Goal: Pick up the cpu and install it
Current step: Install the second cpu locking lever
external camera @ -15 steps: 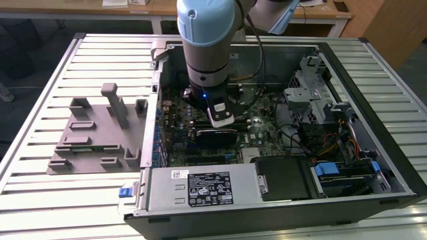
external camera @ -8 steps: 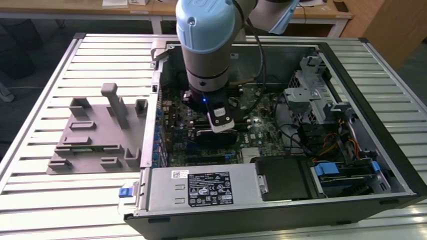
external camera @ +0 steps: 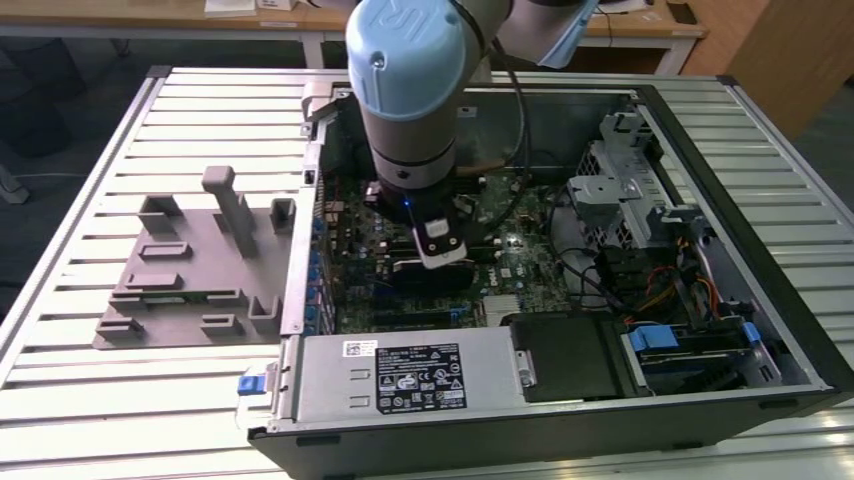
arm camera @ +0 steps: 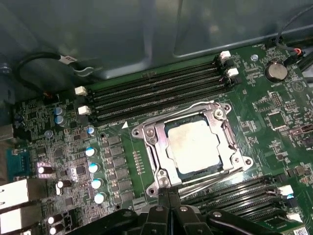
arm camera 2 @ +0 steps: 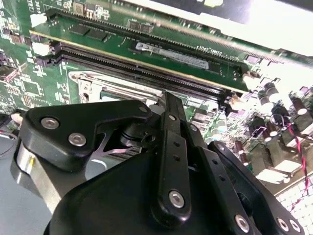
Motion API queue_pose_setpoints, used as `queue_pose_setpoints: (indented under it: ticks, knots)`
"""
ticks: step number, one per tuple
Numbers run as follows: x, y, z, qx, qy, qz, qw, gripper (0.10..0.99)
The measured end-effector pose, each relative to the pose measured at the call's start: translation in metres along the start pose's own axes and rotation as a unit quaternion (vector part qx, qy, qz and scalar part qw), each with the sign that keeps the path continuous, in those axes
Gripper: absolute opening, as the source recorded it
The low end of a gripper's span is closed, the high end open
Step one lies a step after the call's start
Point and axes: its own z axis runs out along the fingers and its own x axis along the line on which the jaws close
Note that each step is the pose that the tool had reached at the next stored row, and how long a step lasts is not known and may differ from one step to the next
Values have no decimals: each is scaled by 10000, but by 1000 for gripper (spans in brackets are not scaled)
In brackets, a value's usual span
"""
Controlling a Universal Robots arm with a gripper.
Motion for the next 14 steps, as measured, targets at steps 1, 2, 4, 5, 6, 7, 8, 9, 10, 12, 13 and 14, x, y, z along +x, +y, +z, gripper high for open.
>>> queue_pose_setpoints:
  ticks: [1, 2, 4, 5, 6, 7, 8, 9, 10, 12, 13, 14]
  knots:
    - [3, -7, -1, -8, -2, 0, 10000, 106]
    - [9, -14, -1, -20, -7, -1, 10000, 106]
    - [20, -22, 4, -56, -17, -4, 10000, 106]
    - [27, -25, 8, -80, -23, -5, 10000, 106]
    - [34, -29, 13, -98, -29, -7, 9999, 106]
    - [40, -32, 19, -116, -34, -8, 9999, 106]
    - [47, -36, 24, -136, -39, -10, 9999, 106]
    - [54, -39, 29, -160, -44, -10, 9999, 106]
    - [59, -42, 33, -183, -48, -12, 9998, 106]
    - [70, -48, 41, -234, -59, -14, 9997, 106]
    - [74, -51, 46, -254, -64, -16, 9997, 106]
    - [79, -54, 53, -270, -70, -17, 9996, 106]
